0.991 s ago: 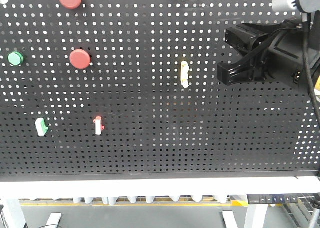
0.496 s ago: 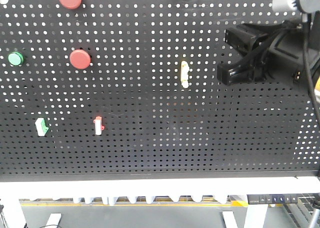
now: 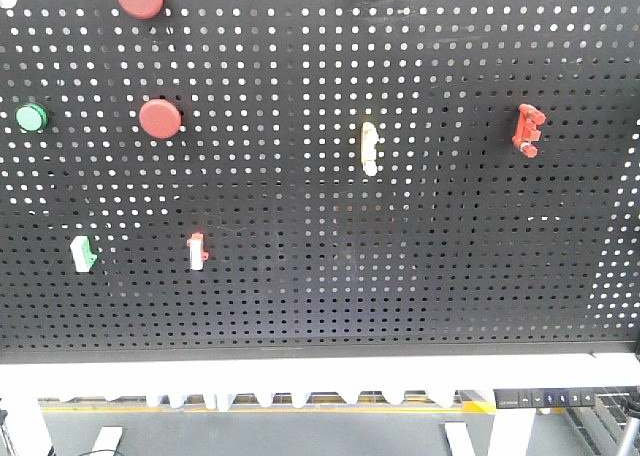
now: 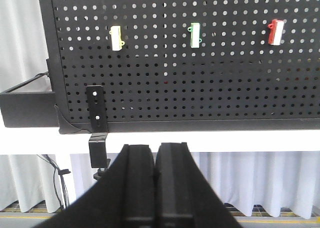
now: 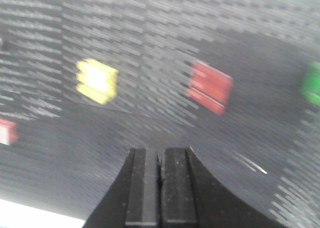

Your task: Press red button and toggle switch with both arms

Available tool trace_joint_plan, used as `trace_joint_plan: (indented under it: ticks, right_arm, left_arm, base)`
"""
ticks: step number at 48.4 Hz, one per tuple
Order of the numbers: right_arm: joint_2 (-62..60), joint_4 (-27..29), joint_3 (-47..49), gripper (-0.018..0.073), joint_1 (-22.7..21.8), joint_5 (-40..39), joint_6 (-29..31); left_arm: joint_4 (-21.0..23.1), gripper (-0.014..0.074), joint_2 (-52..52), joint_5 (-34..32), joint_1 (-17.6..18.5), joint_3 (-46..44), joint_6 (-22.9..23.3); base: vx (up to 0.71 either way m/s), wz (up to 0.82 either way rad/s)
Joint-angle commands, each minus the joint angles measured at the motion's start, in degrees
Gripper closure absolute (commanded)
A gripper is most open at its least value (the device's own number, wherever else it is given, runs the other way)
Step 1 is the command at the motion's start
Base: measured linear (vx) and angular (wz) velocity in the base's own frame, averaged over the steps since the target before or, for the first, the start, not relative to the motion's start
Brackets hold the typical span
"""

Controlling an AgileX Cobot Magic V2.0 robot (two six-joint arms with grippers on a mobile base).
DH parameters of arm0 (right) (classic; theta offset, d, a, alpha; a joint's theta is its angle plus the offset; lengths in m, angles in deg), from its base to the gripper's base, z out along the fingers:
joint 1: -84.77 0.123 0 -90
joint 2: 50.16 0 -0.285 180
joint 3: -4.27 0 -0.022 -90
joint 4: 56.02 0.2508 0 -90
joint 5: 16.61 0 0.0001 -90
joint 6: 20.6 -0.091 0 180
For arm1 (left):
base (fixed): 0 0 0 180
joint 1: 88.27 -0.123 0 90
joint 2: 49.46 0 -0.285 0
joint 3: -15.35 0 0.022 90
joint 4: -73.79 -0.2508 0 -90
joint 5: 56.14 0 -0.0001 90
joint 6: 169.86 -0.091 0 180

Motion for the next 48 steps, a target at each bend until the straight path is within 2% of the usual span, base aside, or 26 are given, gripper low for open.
trace_joint_plan:
  ticks: [1, 2, 6, 10, 14, 19, 24, 27, 29, 36, 48]
  right_arm:
    - [-7.2, 13.5, -4.7, 0.0559, -5.3, -3.9, 16.3]
    - [-8.4, 17.3, -6.9, 0.0559, -6.4, -4.4, 20.3]
    - [-15.0, 25.9, -13.2, 0.0559, -9.6, -6.4, 27.9]
    - [-21.0, 29.7, -19.4, 0.0559, -11.0, -7.6, 29.8]
    - [-27.0, 28.6, -24.4, 0.0559, -11.2, -7.7, 27.7]
    - [-33.6, 22.1, -31.1, 0.0559, -11.2, -7.6, 19.1]
    - [-35.4, 18.0, -37.2, 0.0559, -11.1, -9.9, 12.3]
    - [-35.5, 17.6, -41.0, 0.0559, -11.2, -12.0, 11.6]
    - [-35.5, 17.6, -40.4, 0.0559, -11.2, -9.2, 11.9]
    - [-35.4, 17.6, -40.6, 0.0559, -11.7, -9.0, 15.2]
    - [-35.4, 19.7, -40.6, 0.0559, -11.8, -9.0, 14.8]
  left_arm:
    - [0.5, 0.0594, 0.8, -4.6, -0.2, 1.9, 0.5]
    - [0.5, 0.0594, 0.8, -4.6, -0.2, 1.9, 0.5]
    - [0.5, 0.0594, 0.8, -4.6, -0.2, 1.9, 0.5]
    - [0.5, 0.0594, 0.8, -4.6, -0.2, 1.9, 0.5]
    - [0.5, 0.0594, 0.8, -4.6, -0.2, 1.9, 0.5]
    - [0.5, 0.0594, 0.8, -4.6, -0.2, 1.9, 0.5]
    - [0.5, 0.0594, 0.8, -4.5, -0.2, 1.9, 0.5]
    - [0.5, 0.0594, 0.8, -4.5, -0.2, 1.9, 0.5]
    - [0.5, 0.0594, 0.8, -4.5, -0.2, 1.9, 0.5]
    - [0.5, 0.0594, 0.8, -4.5, -0.2, 1.9, 0.5]
    - [0.5, 0.0594, 0.8, -4.5, -0.2, 1.9, 0.5]
  base:
    - [0.0, 0.0]
    - [0.0, 0.0]
    - [0.0, 0.0]
    - [0.0, 0.0]
    - [0.0, 0.0]
    - [0.0, 0.0]
    - [0.0, 0.0]
    - [0.0, 0.0]
    - [0.0, 0.0]
    - [0.0, 0.0]
    - [0.0, 0.0]
